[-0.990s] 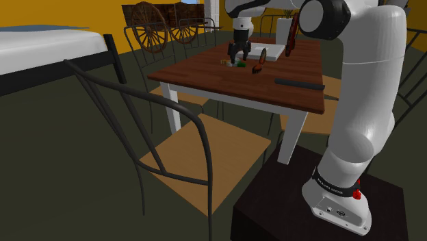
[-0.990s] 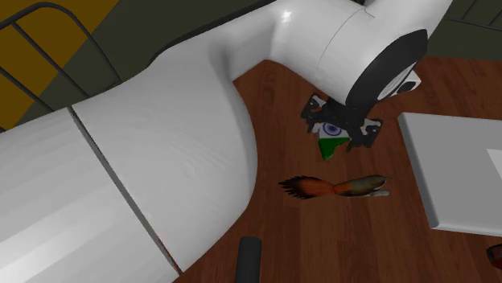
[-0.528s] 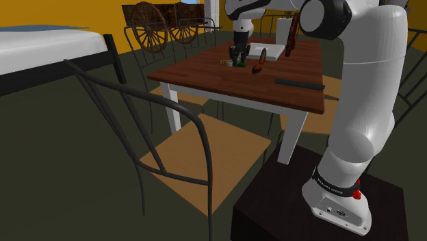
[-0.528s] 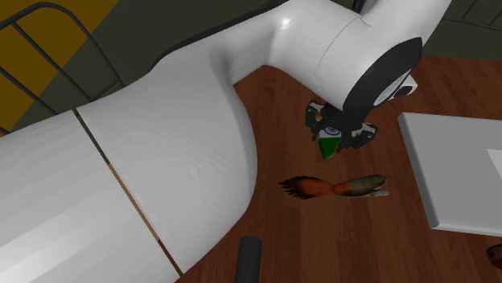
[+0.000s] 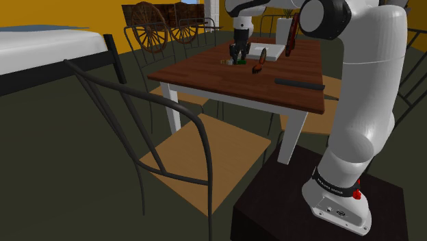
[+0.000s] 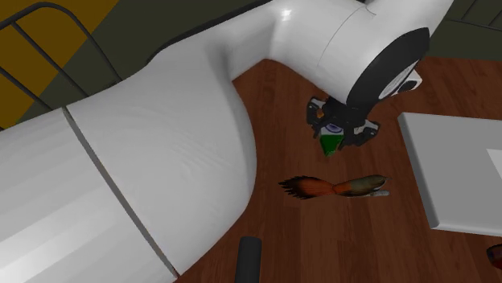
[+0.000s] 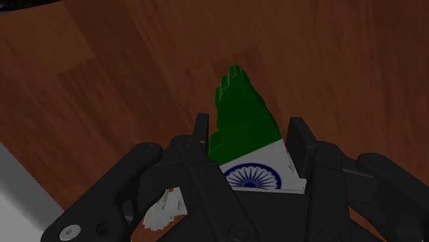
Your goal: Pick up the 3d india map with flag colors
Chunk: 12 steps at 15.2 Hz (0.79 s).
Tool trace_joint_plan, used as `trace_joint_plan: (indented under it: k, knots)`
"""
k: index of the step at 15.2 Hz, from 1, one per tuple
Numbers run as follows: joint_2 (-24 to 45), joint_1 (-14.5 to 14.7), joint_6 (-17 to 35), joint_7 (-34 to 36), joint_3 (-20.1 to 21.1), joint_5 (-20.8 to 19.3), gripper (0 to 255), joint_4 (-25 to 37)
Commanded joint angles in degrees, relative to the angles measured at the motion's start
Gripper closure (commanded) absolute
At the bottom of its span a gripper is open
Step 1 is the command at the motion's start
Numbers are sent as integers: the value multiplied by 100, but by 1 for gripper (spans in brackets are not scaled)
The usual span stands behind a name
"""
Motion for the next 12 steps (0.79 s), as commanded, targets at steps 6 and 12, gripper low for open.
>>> trace_joint_plan:
  k: [6, 12]
  knots:
    - [97, -47, -576, 10, -8, 24, 255, 672]
    - [259, -116, -1124, 7, -15, 72, 255, 1378]
